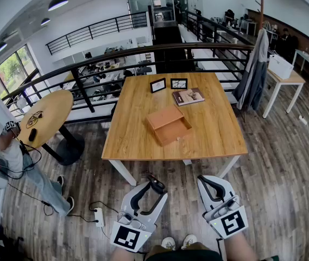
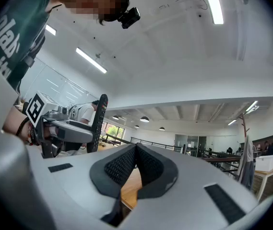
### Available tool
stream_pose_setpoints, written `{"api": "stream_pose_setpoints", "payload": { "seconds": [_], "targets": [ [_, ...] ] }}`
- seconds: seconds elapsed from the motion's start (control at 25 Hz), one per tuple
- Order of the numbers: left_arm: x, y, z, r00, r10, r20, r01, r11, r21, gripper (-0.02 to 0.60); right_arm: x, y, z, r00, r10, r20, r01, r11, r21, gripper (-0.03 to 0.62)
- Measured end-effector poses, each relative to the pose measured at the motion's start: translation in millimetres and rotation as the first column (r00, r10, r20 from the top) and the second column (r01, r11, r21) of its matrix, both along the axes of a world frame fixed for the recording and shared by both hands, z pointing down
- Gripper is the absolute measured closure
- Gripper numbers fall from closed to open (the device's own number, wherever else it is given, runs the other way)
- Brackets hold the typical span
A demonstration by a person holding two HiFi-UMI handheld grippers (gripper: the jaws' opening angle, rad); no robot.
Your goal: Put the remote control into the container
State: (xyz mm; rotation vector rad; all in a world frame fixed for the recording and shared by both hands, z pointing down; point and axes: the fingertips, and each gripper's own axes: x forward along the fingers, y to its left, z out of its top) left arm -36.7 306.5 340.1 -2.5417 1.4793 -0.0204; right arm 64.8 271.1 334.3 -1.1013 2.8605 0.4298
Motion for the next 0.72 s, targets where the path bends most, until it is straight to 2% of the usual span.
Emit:
{"api": "stream_pose_setpoints", "payload": {
  "seconds": [0.12, 0.4, 0.72],
  "targets": [
    [-1.4, 0.0, 4.6, 0.999, -0.009, 0.033, 0.009, 1.0, -0.002, 0.396, 2.6, -0.7, 4.1, 1.0, 0.009, -0.015, -0.009, 1.0, -0.021, 0.577],
    [-1.5, -3.6, 5.6, 1.0, -0.018, 0.017, 0.019, 1.0, -0.007, 0.396, 4.8, -4.7, 5.5, 1.0, 0.008, -0.015, -0.009, 1.0, -0.028, 0.577],
    [5.6, -5.5, 7.4, 0.999, -0.03, 0.013, 0.03, 0.999, -0.016, 0.396, 9.3, -3.8, 8.3, 0.999, -0.035, 0.018, 0.036, 0.998, -0.047, 0.577]
  ]
}}
